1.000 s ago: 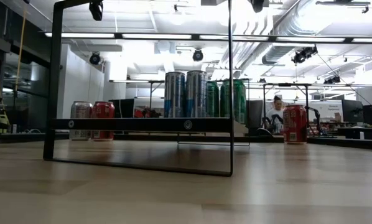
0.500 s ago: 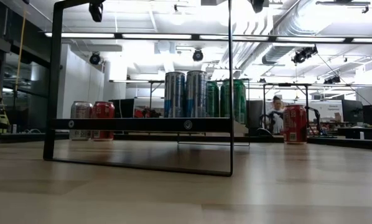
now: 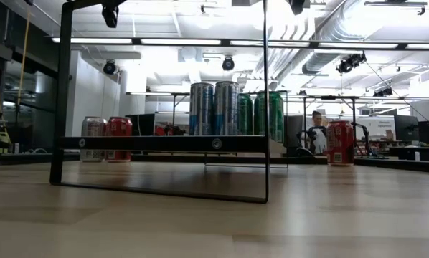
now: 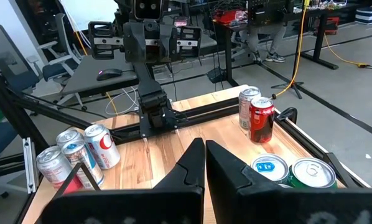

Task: Place canned beverage on shelf
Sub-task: Put the blue soda can on the shelf aligned with the other blue soda can

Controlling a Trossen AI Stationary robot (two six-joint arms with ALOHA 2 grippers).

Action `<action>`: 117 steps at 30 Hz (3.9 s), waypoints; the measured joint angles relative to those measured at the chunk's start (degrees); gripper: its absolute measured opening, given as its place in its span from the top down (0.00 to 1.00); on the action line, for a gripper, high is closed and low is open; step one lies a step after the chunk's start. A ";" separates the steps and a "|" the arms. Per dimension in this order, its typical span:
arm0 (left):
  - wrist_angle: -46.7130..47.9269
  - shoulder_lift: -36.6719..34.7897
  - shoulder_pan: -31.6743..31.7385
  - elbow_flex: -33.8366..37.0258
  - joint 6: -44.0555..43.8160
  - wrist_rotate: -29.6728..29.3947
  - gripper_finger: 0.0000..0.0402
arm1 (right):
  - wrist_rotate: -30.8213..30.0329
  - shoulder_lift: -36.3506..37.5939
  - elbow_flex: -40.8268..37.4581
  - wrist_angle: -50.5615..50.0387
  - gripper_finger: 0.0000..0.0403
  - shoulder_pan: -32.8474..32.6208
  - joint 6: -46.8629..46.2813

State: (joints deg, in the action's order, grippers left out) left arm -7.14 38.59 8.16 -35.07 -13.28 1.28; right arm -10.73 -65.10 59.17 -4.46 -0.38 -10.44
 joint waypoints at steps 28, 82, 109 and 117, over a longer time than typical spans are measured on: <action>37.10 7.58 -10.84 -24.48 -19.50 16.63 0.40 | -2.35 -0.02 -0.01 -3.41 1.00 0.00 0.00; 74.30 33.18 -43.69 -24.48 -53.07 -0.54 0.42 | -5.35 -0.11 0.00 -10.81 1.00 3.80 -3.22; 76.50 35.83 -52.71 -30.71 -41.34 -13.03 0.42 | -5.36 -0.15 -0.01 -12.66 1.00 3.78 -3.23; 76.28 36.46 -54.13 -30.52 -37.99 -12.32 0.42 | -5.39 -0.15 -0.01 -13.85 1.00 3.78 -4.11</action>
State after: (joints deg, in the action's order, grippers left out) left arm 69.15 75.05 -45.97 -65.59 -51.28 -11.04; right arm -16.12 -65.25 59.16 -18.31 3.40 -14.55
